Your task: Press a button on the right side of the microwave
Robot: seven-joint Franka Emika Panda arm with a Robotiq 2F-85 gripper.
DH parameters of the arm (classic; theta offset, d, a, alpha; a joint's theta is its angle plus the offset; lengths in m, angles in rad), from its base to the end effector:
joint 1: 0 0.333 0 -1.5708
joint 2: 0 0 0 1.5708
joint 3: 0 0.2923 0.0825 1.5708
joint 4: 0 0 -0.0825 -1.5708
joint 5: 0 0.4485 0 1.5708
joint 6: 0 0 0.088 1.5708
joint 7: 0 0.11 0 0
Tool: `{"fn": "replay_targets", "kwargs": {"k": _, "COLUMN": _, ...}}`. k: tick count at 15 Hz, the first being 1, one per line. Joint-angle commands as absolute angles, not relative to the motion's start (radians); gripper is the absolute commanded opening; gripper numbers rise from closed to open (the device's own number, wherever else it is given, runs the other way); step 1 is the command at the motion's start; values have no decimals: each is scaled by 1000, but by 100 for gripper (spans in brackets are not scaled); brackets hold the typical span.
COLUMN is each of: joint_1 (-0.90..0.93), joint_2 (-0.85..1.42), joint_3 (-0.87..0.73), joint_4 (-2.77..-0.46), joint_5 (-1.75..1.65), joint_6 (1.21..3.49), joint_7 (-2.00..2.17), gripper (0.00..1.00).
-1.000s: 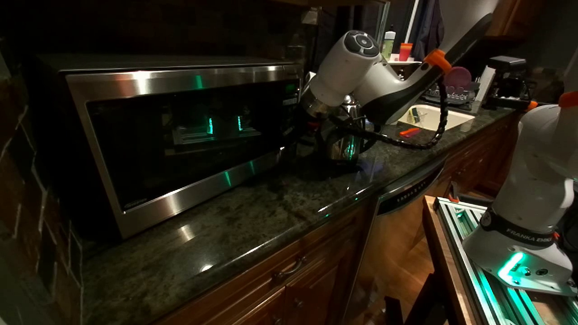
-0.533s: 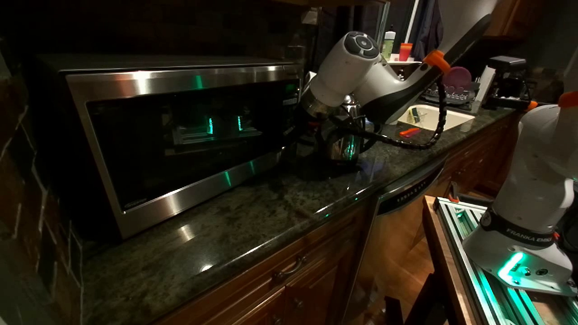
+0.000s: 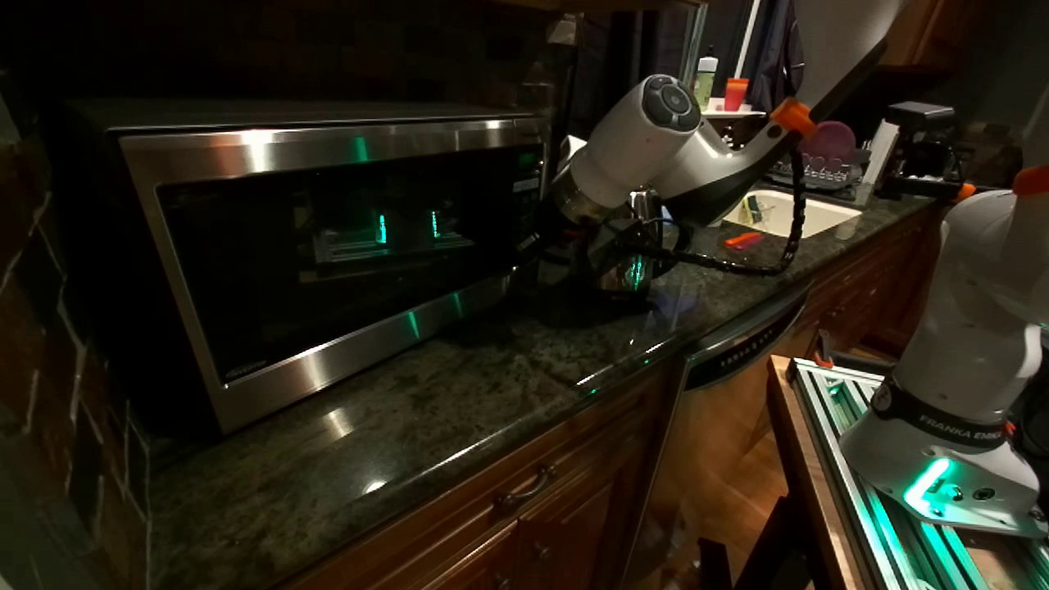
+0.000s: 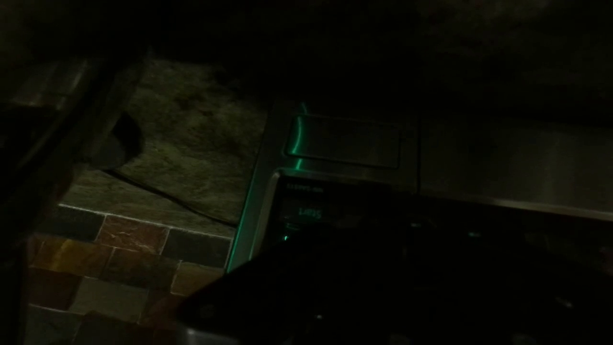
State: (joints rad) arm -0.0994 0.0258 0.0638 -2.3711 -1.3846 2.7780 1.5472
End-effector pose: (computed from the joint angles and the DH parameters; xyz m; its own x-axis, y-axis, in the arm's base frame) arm 0.5526 0.0228 0.2561 0.7247 -0.1904 0.6622 -0.3837 -0.9098 0.1584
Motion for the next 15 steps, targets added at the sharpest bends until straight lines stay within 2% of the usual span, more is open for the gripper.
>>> {"fn": "replay_targets", "kwargs": {"k": 1, "joint_1": -103, "joint_2": 35, "joint_3": 65, "joint_4": -2391, "joint_5": -1229, "joint_6": 2785, "joint_7": 1406, "gripper": 0}}
{"fn": "replay_targets", "kwargs": {"k": 10, "joint_1": 17, "joint_2": -152, "joint_3": 67, "joint_4": -2544, "joint_5": -492, "joint_6": 2720, "joint_7": 724, "gripper": 0}}
{"fn": "replay_targets", "kwargs": {"k": 11, "joint_1": 30, "joint_2": -197, "joint_3": 68, "joint_4": -2550, "joint_5": -413, "joint_6": 2685, "joint_7": 654, "gripper": 26}}
{"fn": "replay_targets", "kwargs": {"k": 12, "joint_1": 40, "joint_2": -242, "joint_3": 69, "joint_4": -2542, "joint_5": -333, "joint_6": 2637, "joint_7": 581, "gripper": 27}}
{"fn": "replay_targets", "kwargs": {"k": 13, "joint_1": 48, "joint_2": -291, "joint_3": 67, "joint_4": -2526, "joint_5": -258, "joint_6": 2557, "joint_7": 508, "gripper": 32}}
{"fn": "replay_targets", "kwargs": {"k": 15, "joint_1": 34, "joint_2": -382, "joint_3": 72, "joint_4": -2485, "joint_5": -202, "joint_6": 2411, "joint_7": 439, "gripper": 47}}
